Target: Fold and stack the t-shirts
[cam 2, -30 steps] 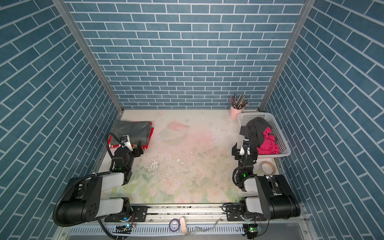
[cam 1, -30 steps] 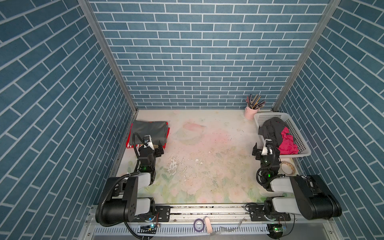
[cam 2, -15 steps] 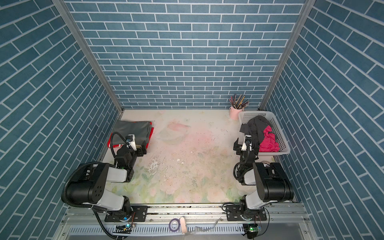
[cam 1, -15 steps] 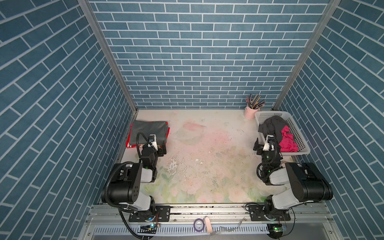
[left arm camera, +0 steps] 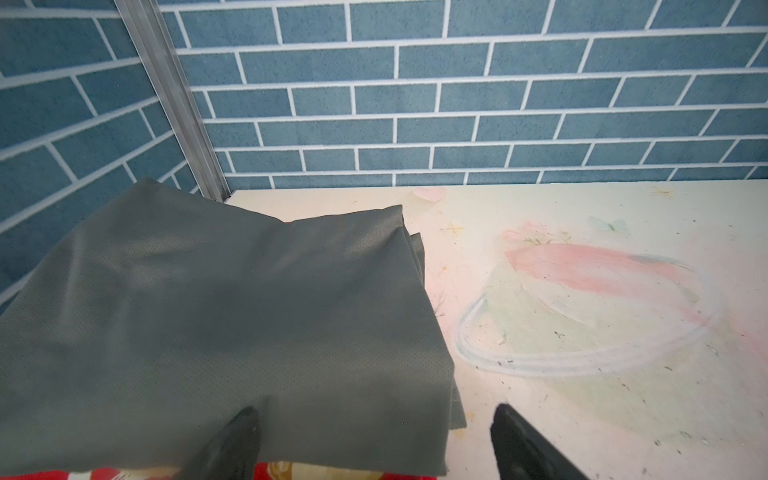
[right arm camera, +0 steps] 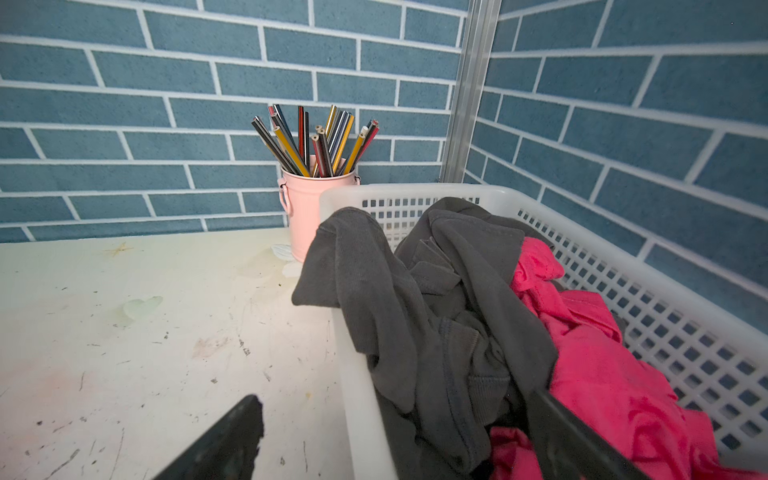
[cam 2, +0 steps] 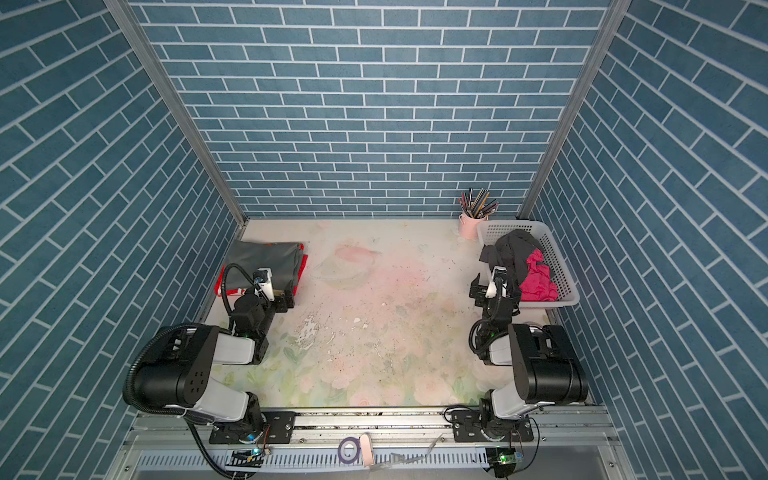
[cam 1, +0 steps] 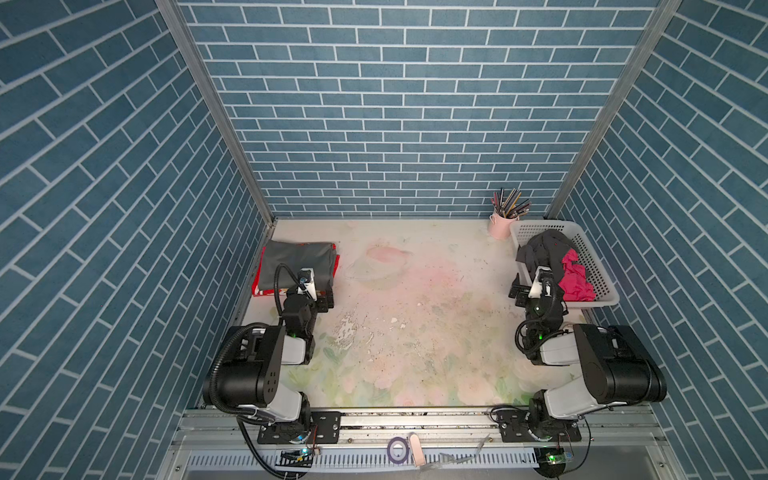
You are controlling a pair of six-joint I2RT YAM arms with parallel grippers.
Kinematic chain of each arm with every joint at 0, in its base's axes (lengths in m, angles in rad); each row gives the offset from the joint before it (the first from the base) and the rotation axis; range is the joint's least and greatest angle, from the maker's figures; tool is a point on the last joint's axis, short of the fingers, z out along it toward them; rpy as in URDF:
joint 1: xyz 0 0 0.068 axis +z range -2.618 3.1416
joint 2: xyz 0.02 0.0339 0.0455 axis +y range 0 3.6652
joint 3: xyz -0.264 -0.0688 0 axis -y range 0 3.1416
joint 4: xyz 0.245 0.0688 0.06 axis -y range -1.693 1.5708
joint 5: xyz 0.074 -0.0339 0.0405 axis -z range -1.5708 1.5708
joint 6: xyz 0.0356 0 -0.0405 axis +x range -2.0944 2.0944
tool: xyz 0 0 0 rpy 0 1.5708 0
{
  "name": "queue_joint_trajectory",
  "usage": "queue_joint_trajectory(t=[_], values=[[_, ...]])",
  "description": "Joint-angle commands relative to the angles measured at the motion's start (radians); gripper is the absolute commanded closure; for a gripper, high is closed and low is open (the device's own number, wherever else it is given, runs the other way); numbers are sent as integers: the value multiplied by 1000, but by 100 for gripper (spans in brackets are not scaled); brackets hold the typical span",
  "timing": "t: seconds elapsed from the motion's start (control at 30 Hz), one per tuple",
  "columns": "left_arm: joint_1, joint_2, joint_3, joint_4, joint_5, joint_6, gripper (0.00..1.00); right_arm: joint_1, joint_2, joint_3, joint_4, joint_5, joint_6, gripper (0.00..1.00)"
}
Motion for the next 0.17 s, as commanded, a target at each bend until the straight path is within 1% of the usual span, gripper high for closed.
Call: queue_joint_trajectory(t=[0.0, 0.13], values=[[-7, -6, 12, 32, 8, 14, 12, -20, 10, 11, -95, -43, 61, 1], [-8, -6, 12, 32, 9, 14, 12, -20, 5, 4, -85, -44, 61, 1]])
